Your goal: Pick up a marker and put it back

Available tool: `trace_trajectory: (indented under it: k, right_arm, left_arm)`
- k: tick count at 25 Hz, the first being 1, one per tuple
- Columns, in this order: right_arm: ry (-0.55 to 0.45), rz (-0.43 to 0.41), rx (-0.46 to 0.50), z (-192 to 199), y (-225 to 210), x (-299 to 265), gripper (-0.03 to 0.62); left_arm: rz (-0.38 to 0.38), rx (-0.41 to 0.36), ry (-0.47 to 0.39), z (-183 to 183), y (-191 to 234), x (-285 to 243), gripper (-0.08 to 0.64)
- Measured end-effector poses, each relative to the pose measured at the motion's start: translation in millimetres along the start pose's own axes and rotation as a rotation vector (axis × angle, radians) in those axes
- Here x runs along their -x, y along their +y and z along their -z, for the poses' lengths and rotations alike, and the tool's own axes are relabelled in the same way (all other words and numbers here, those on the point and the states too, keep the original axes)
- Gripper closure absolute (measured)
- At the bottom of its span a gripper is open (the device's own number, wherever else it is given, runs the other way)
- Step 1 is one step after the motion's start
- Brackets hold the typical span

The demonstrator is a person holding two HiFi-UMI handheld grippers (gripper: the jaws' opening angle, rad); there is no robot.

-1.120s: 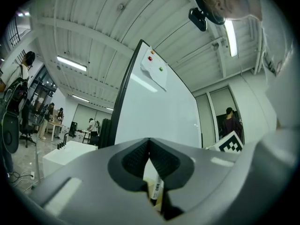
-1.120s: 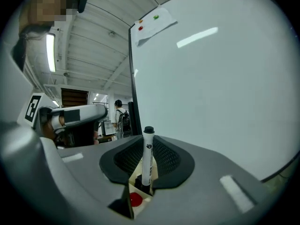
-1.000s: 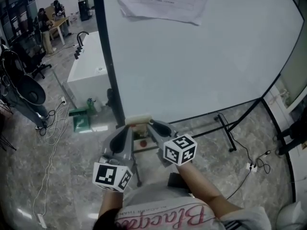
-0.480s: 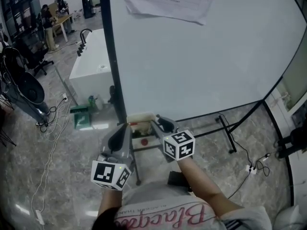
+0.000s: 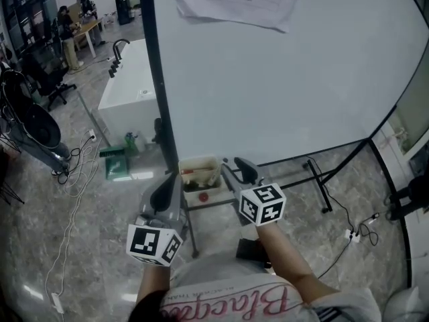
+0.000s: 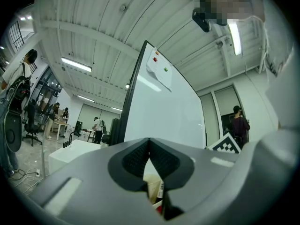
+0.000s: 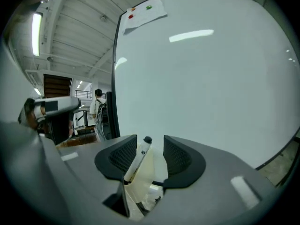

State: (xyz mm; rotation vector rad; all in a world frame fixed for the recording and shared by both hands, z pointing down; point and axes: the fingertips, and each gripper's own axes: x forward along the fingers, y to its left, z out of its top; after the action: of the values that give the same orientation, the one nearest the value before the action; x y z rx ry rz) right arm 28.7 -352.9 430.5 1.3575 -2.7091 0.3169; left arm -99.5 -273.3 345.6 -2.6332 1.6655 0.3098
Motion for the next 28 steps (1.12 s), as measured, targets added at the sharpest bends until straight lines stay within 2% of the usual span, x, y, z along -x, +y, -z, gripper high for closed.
trace_trajectory:
  k: [5, 8, 9, 10, 12, 18, 28]
  right_arm:
    - [-0.093, -0.025, 0.038, -39, 17, 34, 0.445]
    - [-0.153, -0.038, 0.127, -57, 36, 54, 0.525]
    - [-0.166, -0.037, 0.164, -61, 42, 59, 0.579]
    - [-0.170, -0.040, 0.195, -62, 47, 62, 0.591]
    - [-0.166, -0.053, 0.216, -61, 55, 65, 0.591]
    - [-0.175, -0.056, 0.177, -58, 58, 77, 0.592]
    - [-0.250, -0.090, 0.196, -69, 74, 96, 0.592]
  left_arm:
    - [0.018, -0.005, 0.010, 1, -4, 0, 0.560]
    - [0.034, -0.007, 0.009, 1, -9, -3, 0.560]
    - [0.039, -0.007, 0.009, 1, -10, -3, 0.560]
    - [0.044, -0.007, 0.010, 2, -12, -4, 0.560]
    - [0.056, -0.007, 0.010, 2, -15, -7, 0.560]
    - [0.080, -0.018, 0.007, 1, -26, -10, 0.560]
    - [0.098, -0.020, 0.000, 0, -38, -9, 0.560]
